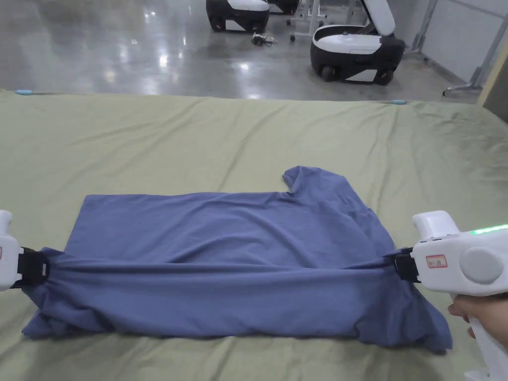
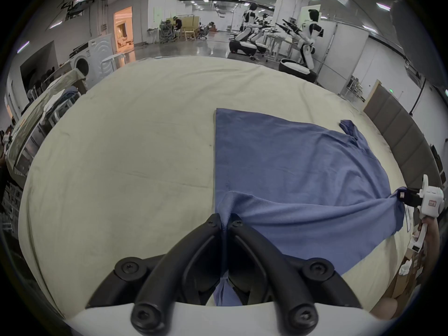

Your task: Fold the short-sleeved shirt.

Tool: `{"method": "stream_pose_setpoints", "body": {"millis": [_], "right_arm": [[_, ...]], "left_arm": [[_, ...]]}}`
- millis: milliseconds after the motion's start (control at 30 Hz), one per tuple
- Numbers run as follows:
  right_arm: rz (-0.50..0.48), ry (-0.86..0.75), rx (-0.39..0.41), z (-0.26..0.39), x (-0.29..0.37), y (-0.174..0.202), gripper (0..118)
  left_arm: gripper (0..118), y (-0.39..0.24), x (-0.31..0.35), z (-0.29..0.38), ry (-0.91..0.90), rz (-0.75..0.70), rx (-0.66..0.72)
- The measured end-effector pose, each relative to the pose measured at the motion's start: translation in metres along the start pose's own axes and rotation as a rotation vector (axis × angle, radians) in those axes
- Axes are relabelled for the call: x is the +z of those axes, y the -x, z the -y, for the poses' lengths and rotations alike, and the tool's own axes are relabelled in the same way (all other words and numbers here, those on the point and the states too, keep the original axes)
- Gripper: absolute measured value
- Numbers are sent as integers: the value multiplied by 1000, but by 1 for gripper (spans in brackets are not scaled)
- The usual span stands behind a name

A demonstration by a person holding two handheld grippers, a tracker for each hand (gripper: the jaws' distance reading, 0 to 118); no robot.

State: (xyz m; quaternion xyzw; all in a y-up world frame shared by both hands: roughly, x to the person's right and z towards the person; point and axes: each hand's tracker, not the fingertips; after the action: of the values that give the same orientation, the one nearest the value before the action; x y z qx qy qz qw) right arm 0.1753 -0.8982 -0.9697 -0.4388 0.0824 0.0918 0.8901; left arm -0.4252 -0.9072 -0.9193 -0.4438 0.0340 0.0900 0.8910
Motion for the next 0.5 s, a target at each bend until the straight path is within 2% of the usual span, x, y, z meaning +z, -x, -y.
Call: {"method": "stream_pose_setpoints", "body": {"millis": [33,67,100,133,167,200,233,300,333,367,400,433,467,500], "right_arm": [[-2,9,-7,-1,-1,-3,14],[35,6,-3,-1,4,-7,27],[90,-39,-2,1,11,-12,48],[111,-94,-8,4,20,-18,60],[122,-152,-37,8,34,-29,73],[158,-187,-55,14,46,-34,93],[192,-234,-69,22,59,-37,99],[178,-286,-69,42,83,-37,93],[135,-277,-56,51,93,-35,87],[88,-272,-33,63,101,-31,69],[76,-269,-8,72,106,-25,31],[86,-272,18,81,110,-18,0],[116,-286,52,92,113,-10,0],[102,-287,80,98,118,-4,0]], "left_arm": [[8,1,0,3,-16,-12,18],[25,-2,7,7,-50,-51,31],[65,2,15,9,-75,-93,20],[92,5,25,13,-110,-110,11],[105,14,40,18,-160,-125,3],[105,23,56,24,-206,-125,1],[105,26,72,34,-236,-124,1],[105,26,101,58,-285,-121,-10],[103,24,116,71,-295,-116,-18],[95,21,129,88,-312,-79,-42],[60,18,139,102,-320,-32,-66],[20,12,145,114,-312,-15,-93],[0,1,149,126,-286,-57,-113],[0,-4,149,138,-283,-84,-115]]}}
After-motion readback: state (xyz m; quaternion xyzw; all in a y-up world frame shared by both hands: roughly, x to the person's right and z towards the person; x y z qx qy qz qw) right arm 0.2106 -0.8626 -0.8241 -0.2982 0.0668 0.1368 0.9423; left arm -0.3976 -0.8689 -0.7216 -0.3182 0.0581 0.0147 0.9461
